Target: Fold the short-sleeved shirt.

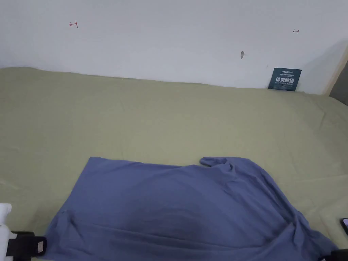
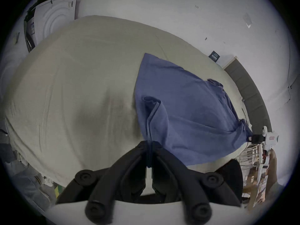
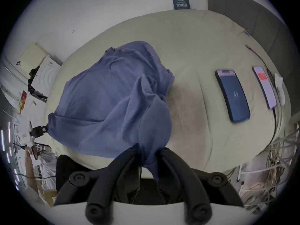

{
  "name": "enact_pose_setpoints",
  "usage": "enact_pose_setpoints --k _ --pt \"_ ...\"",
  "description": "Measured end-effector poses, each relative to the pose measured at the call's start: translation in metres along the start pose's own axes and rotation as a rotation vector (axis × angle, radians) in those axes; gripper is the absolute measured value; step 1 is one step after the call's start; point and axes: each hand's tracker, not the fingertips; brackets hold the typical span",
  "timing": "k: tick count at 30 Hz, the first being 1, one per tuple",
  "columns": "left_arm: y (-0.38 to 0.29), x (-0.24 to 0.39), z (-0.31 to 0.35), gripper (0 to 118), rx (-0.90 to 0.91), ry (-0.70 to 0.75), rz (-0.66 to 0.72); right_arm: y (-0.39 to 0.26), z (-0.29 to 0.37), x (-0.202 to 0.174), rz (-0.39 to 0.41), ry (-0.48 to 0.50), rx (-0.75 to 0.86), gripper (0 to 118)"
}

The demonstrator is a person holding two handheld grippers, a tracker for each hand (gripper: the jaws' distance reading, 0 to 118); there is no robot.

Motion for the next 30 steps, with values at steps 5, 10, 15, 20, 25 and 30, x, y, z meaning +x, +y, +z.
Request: enact_pose_setpoints --k 5,10,15,20,25,30 --pt "-0.043 -0.015 -0.012 6 -0.077 0.007 0.019 -0.041 -0.012 0.014 -0.031 -0.025 -0.075 16" --pt "-0.069 -0.024 -0.030 6 -0.106 0.022 0.078 -0.053 -0.042 0.023 -0.084 -0.045 -0.093 16" --pt "-0.062 -0.023 -0.020 6 -0.089 0.020 0.084 -0.047 -0.043 0.020 -0.009 -0.076 -0.089 16" --pt "-0.047 -0.008 0.020 90 0.000 0.012 0.088 -0.035 -0.004 0.010 0.031 -0.106 -0.053 78" --pt "-0.005 0.020 0.042 96 0.057 0.040 -0.014 -0.006 0.030 -0.021 0.081 -0.118 0.037 89" --pt "0.048 0.048 0.016 43 0.061 0.081 -0.159 0.037 0.019 -0.052 0.134 -0.045 0.056 0"
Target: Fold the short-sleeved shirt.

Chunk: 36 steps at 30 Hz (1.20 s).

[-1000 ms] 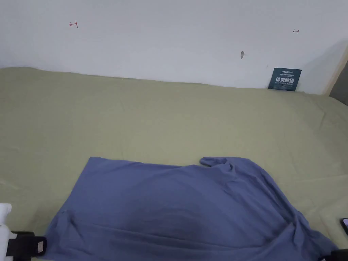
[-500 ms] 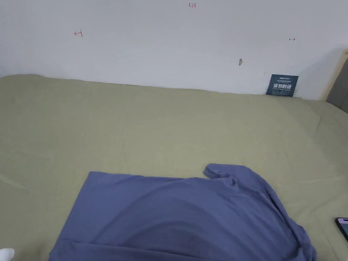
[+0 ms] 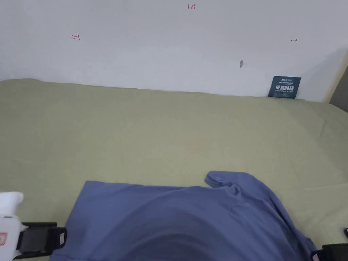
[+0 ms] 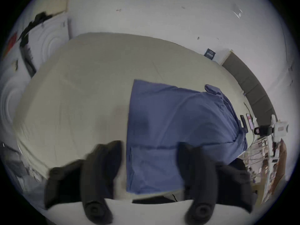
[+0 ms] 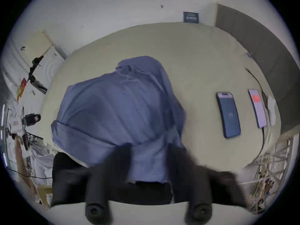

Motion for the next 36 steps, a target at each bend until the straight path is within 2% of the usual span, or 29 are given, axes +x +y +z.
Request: enact_pose_setpoints --k 1,2,7,16,18,19,21,22,24,25,26,27,28,29,30,31,32,33,35,36 --pt "0.013 0.004 -0.011 10 -0.002 -0.004 -0.026 0.009 -0.011 -0.006 0.017 -0.004 -0.013 0" --pt "0.022 0.006 -0.022 0 -0.011 -0.004 -0.036 0.017 -0.019 -0.011 0.031 -0.021 -0.023 0" --pt "0.072 0.008 -0.078 0 -0.056 -0.041 -0.033 0.052 -0.062 -0.015 0.043 -0.023 -0.028 0" --pt "0.163 -0.005 -0.172 0 -0.170 0.049 -0.023 0.099 -0.101 -0.003 0.028 -0.013 -0.046 0" --pt "0.172 -0.009 -0.183 1 -0.204 0.022 -0.025 0.107 -0.103 0.004 0.017 -0.022 -0.042 0" --pt "0.174 -0.011 -0.189 12 -0.205 0.027 -0.014 0.112 -0.104 0.006 0.019 -0.033 -0.037 0" --pt "0.176 -0.010 -0.201 93 -0.256 0.055 -0.004 0.120 -0.105 0.012 0.016 -0.039 -0.034 0" --pt "0.175 -0.009 -0.210 113 -0.279 0.093 -0.003 0.123 -0.106 0.016 0.014 -0.039 -0.033 0" --pt "0.172 -0.010 -0.217 105 -0.268 0.089 -0.007 0.128 -0.109 0.022 -0.006 -0.029 -0.031 0" --pt "0.170 -0.010 -0.222 94 -0.291 0.066 0.006 0.131 -0.111 0.026 -0.023 -0.026 -0.028 0" --pt "0.167 -0.010 -0.223 72 -0.321 0.034 0.011 0.134 -0.113 0.029 -0.035 -0.028 -0.025 0" --pt "0.165 -0.009 -0.224 60 -0.323 0.038 0.011 0.138 -0.116 0.031 -0.042 -0.036 -0.028 0" --pt "0.162 -0.007 -0.220 44 -0.300 0.135 -0.037 0.145 -0.121 0.034 -0.048 -0.056 -0.037 0" --pt "0.161 -0.006 -0.216 23 -0.267 0.157 -0.070 0.151 -0.125 0.038 -0.051 -0.070 -0.036 5" --pt "0.161 -0.008 -0.213 2 -0.275 0.136 -0.078 0.158 -0.131 0.042 -0.056 -0.079 -0.036 24" --pt "0.162 -0.013 -0.210 2 -0.266 0.060 -0.058 0.169 -0.140 0.046 -0.052 -0.079 -0.054 57" --pt "0.158 -0.014 -0.209 2 -0.271 -0.051 0.003 0.176 -0.148 0.050 -0.048 -0.067 -0.073 99" --pt "0.156 -0.015 -0.207 2 -0.262 -0.043 0.026 0.182 -0.158 0.052 -0.050 -0.077 -0.084 109" --pt "0.154 -0.012 -0.207 2 -0.258 0.032 -0.047 0.190 -0.176 0.053 -0.042 -0.067 -0.129 102" --pt "0.154 -0.014 -0.206 2 -0.259 0.029 -0.046 0.194 -0.182 0.052 -0.038 -0.065 -0.139 102"
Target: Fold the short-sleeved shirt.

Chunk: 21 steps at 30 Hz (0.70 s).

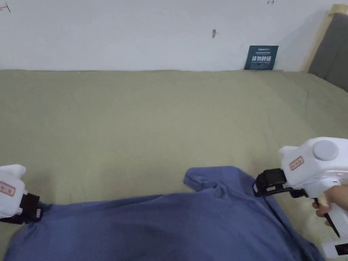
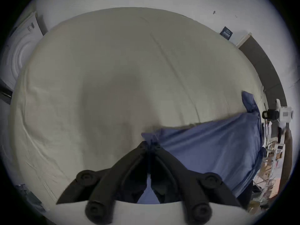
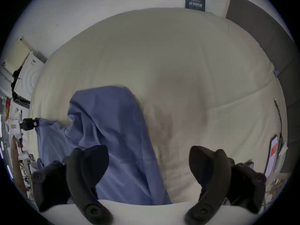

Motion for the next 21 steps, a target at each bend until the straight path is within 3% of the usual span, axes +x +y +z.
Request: enact_pose_setpoints --k 4,5,7,11,16,21 --pt "-0.001 -0.011 -0.005 2 -0.015 -0.045 0.057 0.004 -0.022 -0.011 0.022 0.014 -0.065 96" --pt "-0.002 -0.013 -0.007 2 -0.015 -0.052 0.070 0.003 -0.023 -0.015 0.040 -0.004 -0.076 72" --pt "-0.003 -0.015 -0.006 2 -0.012 -0.066 0.096 0.002 -0.024 -0.018 0.089 -0.086 -0.052 3" --pt "-0.009 -0.013 0.015 2 0.022 -0.070 0.086 -0.012 0.003 -0.025 0.133 -0.069 0.006 4" --pt "-0.029 -0.007 0.071 2 0.098 -0.080 0.034 -0.035 0.073 -0.014 0.050 0.041 0.141 4" --pt "-0.076 -0.006 0.127 2 0.157 -0.111 -0.001 -0.087 0.137 -0.012 0.068 0.061 0.181 4"
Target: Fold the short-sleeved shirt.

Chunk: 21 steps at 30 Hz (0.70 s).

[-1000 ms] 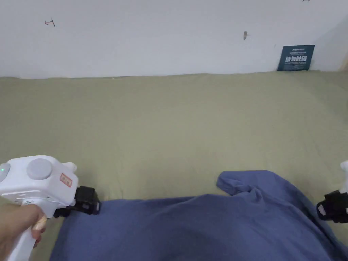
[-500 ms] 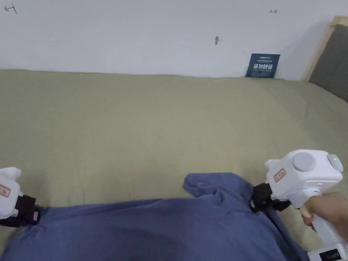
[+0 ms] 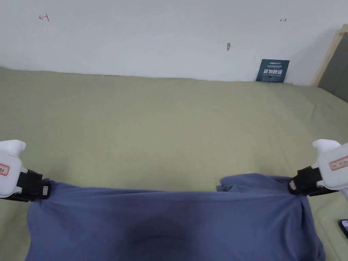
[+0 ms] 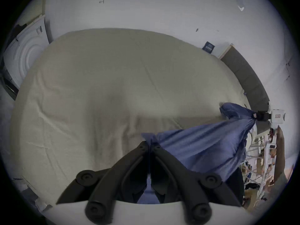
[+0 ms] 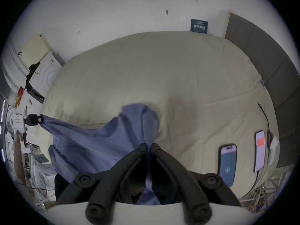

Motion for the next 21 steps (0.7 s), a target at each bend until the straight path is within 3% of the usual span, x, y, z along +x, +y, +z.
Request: enact_pose_setpoints --k 6,13,15,18,20,21 --pt "-0.091 -0.006 0.039 2 0.016 -0.032 0.034 -0.087 0.045 0.015 -0.079 0.060 0.008 4" --pt "-0.190 -0.019 0.017 2 -0.099 -0.052 0.129 -0.195 0.031 0.026 -0.139 0.054 -0.119 4" --pt "-0.204 -0.025 0.004 2 -0.123 -0.041 0.175 -0.213 0.018 0.032 -0.202 0.054 -0.161 4" --pt "-0.216 -0.031 -0.014 2 -0.138 -0.025 0.236 -0.227 0.002 0.038 -0.194 -0.006 -0.158 4" --pt "-0.213 -0.032 -0.012 3 -0.109 -0.054 0.281 -0.228 -0.007 0.043 -0.251 0.030 -0.153 4" --pt "-0.212 -0.032 -0.009 5 -0.110 -0.054 0.280 -0.228 -0.009 0.043 -0.241 0.031 -0.153 4"
